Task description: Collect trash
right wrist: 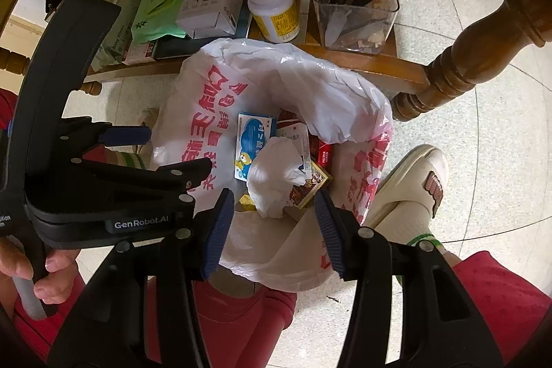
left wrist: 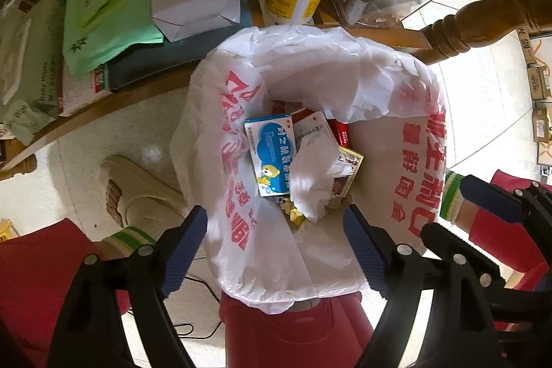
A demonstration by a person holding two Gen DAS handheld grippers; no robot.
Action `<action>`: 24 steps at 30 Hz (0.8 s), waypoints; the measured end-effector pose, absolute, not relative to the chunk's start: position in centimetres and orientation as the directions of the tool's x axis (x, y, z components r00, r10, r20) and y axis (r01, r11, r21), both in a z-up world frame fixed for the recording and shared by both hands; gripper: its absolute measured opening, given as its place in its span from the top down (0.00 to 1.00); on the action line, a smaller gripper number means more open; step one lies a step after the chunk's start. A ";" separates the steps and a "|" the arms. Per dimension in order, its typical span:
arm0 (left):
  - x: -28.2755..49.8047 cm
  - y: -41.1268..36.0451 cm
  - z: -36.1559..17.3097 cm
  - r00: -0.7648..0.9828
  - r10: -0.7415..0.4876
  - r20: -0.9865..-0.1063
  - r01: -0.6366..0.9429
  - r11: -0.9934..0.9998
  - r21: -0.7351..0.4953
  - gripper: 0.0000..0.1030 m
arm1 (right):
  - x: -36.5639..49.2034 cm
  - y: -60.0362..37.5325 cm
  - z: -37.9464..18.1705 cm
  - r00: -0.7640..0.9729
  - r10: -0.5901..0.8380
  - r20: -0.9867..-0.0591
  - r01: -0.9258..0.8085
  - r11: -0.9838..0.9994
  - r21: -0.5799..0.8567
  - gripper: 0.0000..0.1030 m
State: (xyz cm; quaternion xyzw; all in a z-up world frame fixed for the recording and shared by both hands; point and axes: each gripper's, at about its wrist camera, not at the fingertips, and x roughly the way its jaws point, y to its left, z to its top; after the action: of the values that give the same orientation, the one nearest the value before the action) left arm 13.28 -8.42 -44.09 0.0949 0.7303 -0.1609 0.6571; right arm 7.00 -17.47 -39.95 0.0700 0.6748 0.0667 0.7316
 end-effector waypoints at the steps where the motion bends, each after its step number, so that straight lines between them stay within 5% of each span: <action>1: 13.1 -8.4 -43.8 -0.109 -0.068 -0.992 0.354 0.930 -0.102 0.23 | 6.9 -17.5 -39.7 0.084 0.189 -0.978 -0.003 0.982 0.190 0.52; 24: 6.5 -7.5 -29.0 0.322 -0.022 -0.946 0.353 0.930 0.099 0.22 | -0.9 -17.6 -26.7 0.409 0.069 -0.910 0.113 0.986 0.125 0.27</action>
State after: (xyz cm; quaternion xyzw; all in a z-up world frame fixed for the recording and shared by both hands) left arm 6.47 -7.45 -28.98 0.1452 0.5702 -0.1171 0.8000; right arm -0.92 -17.58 -26.71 0.0833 0.5436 -0.0132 0.8351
